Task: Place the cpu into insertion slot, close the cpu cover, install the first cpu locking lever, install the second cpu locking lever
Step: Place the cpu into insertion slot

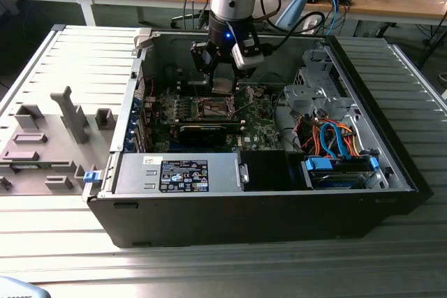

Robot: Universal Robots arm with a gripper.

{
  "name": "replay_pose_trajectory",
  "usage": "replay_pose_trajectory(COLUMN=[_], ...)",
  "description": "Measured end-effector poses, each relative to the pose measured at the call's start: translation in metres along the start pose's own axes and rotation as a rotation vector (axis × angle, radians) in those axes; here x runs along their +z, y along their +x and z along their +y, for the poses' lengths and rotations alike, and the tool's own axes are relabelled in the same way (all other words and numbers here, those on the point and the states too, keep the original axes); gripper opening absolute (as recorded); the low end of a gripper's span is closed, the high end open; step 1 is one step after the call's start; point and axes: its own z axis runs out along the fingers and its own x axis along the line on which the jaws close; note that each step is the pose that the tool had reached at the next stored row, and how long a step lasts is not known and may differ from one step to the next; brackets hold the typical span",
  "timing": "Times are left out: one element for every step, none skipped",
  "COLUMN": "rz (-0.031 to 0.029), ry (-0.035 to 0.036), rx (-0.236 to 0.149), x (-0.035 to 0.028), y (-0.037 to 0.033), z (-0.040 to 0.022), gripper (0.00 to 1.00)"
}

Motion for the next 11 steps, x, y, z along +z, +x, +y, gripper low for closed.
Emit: replay_pose_trajectory(rz=[-0.0001,-0.0001,-0.0001,-0.0001,-0.0001,-0.0002,-0.0002,-0.0002,-0.0003,-0.0002,-0.0003], ry=[0.0,0.0,-0.0001,0.0,0.0,0.0,-0.0001,-0.0001,-0.0001,-0.0001,-0.0001], rx=[0.001,0.001,0.002,0.003,0.003,0.003,0.004,0.004,0.005,0.005,0.006], x=[0.0,0.0,0.0,0.0,0.0,0.0,0.0,0.0001,0.0001,0.0001,0.0001], y=[0.0,0.0,0.0,0.0,0.0,0.0,0.0,0.0,0.0,0.0,0.0], z=[0.0,0.0,0.0,0.0,0.0,0.0,0.0,0.0,0.0,0.0,0.0], gripper=[0.55,0.55,0.55,0.55,0.55,0.55,0.55,0.55,0.55,0.55,0.55])
